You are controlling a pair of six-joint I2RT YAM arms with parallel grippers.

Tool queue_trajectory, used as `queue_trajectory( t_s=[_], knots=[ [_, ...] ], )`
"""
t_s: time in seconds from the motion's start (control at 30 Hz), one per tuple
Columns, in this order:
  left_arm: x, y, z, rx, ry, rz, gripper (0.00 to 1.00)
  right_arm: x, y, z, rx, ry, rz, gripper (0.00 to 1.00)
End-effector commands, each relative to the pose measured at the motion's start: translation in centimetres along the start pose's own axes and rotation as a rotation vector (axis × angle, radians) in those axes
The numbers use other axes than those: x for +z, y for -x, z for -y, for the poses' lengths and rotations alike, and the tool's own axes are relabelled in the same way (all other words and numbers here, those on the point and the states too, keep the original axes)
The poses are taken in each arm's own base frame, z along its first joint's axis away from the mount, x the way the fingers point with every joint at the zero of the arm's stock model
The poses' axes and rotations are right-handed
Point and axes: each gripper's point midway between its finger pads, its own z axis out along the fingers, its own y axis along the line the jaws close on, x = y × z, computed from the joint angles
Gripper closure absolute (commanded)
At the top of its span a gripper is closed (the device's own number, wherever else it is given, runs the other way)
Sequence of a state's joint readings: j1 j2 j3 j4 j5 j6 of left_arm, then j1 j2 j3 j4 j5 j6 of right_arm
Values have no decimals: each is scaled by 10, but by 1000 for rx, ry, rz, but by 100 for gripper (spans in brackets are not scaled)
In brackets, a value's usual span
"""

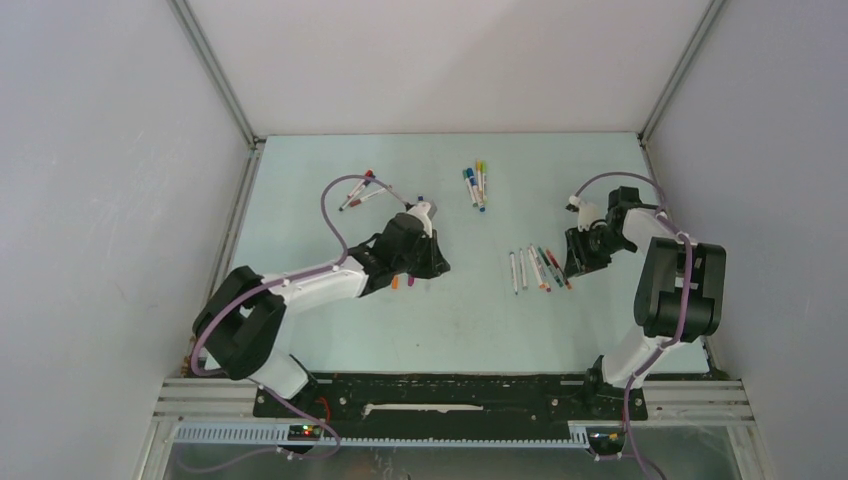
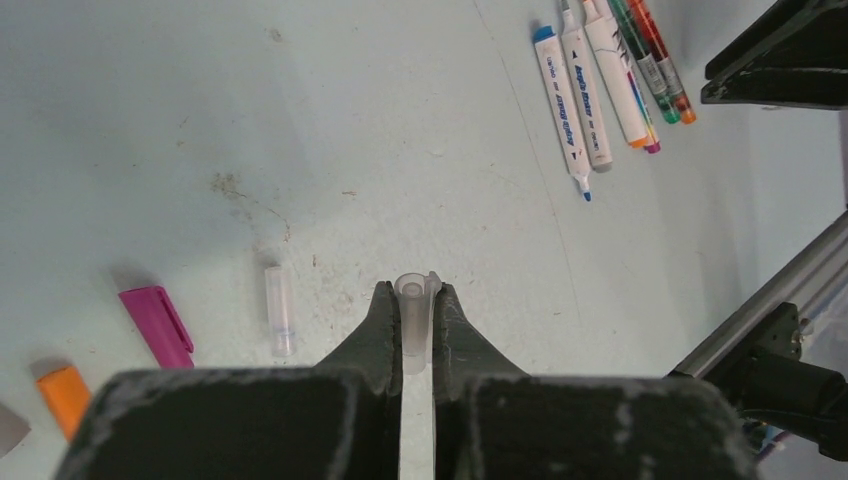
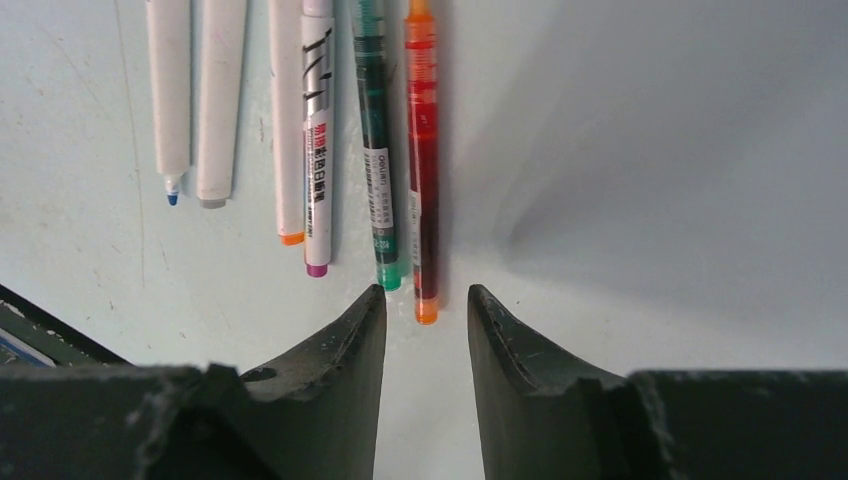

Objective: Open the pen caps
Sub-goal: Place the pen cap at the center of the board.

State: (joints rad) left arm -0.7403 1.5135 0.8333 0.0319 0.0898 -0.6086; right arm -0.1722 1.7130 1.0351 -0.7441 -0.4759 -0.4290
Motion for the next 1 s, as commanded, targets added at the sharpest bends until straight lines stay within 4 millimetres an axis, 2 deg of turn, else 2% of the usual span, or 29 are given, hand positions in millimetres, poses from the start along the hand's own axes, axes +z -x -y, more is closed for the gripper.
queue_trajectory(
  t_s=[0.0,0.1,0.27,0.67,0.97],
  knots=[
    [5,7,4,73,67,-23,96,-18,21,-8,-63,11,76,62],
    [11,1,3,87,104,-67,95,-19,22,-9,-65,14,79,62],
    [22,-9,-12,79,197,-128,94,-20,23,-10,-69,18,84,62],
    [38,-22,-23,87,264,-224,87,-22,25,-14,-76,36,94,61],
    [41,-25,-28,89,287,-237,78,-23,27,-17,-82,48,103,61]
  ],
)
